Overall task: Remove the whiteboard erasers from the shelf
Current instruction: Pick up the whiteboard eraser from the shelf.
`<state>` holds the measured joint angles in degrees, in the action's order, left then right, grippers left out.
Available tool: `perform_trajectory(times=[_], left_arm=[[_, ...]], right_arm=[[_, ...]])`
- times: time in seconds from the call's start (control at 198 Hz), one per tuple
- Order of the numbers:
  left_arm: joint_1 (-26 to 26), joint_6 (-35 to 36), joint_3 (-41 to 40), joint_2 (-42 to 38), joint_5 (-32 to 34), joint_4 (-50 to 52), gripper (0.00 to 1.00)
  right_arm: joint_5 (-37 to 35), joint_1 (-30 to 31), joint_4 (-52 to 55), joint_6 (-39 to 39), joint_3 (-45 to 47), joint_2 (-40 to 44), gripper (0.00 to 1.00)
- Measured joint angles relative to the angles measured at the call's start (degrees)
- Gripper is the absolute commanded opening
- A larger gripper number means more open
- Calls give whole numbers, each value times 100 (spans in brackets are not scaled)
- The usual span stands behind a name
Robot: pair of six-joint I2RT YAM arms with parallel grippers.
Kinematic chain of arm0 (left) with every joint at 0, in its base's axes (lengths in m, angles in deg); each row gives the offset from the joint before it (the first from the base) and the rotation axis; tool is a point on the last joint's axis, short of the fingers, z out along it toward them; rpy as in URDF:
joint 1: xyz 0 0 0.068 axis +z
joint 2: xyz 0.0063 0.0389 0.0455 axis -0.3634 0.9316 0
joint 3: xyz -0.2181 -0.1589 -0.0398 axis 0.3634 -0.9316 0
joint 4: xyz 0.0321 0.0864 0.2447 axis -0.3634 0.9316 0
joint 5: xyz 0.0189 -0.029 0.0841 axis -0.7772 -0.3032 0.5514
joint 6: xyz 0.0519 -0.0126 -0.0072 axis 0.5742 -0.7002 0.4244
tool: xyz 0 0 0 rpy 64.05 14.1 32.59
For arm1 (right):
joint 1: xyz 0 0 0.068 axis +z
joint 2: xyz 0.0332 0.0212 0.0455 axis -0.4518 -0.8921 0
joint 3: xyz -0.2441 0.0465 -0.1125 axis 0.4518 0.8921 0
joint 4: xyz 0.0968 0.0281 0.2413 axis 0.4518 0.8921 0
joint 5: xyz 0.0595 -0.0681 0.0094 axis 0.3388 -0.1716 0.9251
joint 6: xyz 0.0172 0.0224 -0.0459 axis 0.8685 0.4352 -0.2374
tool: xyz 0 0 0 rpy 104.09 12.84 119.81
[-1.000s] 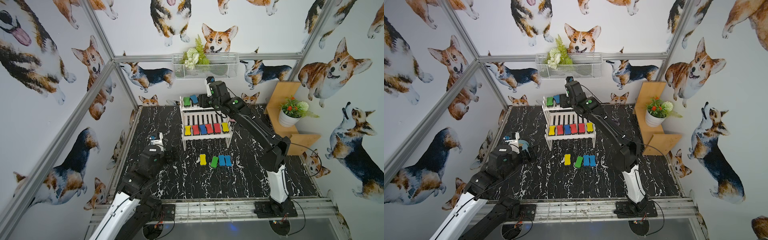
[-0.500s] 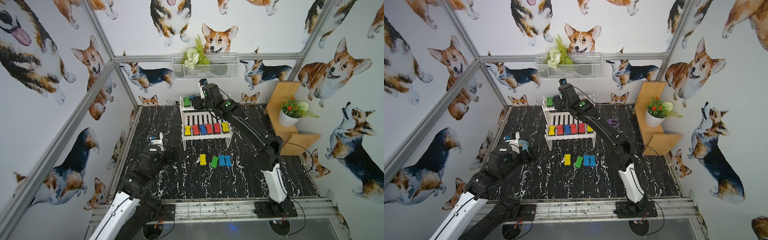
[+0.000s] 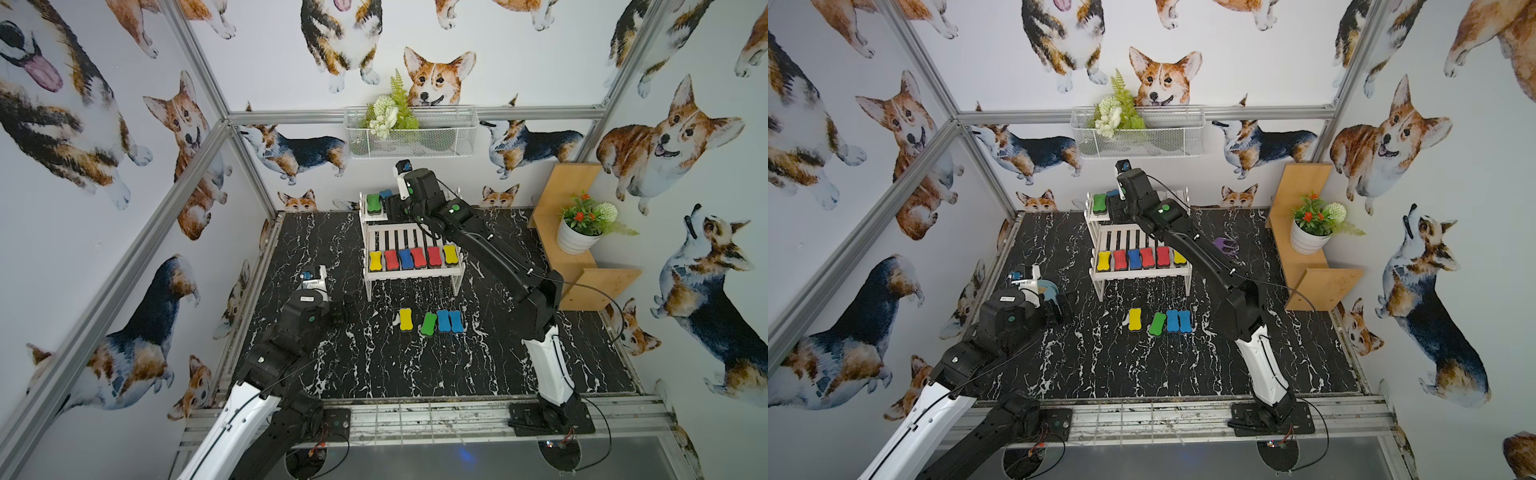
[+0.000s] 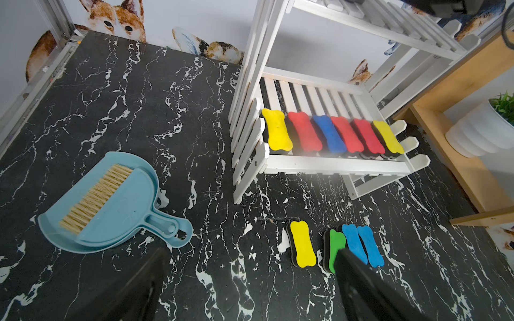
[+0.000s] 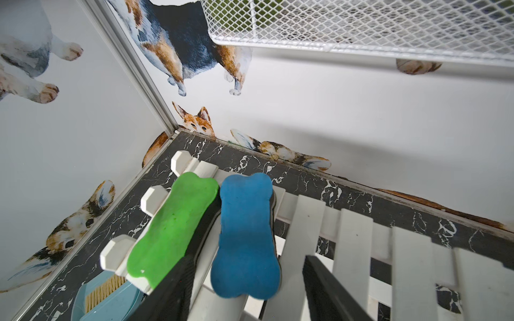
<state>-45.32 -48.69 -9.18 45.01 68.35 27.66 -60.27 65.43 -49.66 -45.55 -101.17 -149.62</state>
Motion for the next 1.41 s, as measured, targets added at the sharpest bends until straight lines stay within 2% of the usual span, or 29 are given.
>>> perform_trajectory(times=[0.691,0.706,0.918,1.17,1.412], left_arm=[[0,-2,-48,-20,17,7,99],[0,-2,-48,-22,20,7,99],[0,0,-57,-35,33,17,99],[0,0,-90,-26,33,13,99],[0,0,-114,-26,37,11,99]], right_arm=[[332,-116,-192,-116,-103,-293,64],[339,-116,-210,-151,-103,-295,60],[516,-116,-302,-286,-76,-319,49],[549,-116,-601,-345,459,-26,46],[616,-107,-625,-258,1211,592,43]])
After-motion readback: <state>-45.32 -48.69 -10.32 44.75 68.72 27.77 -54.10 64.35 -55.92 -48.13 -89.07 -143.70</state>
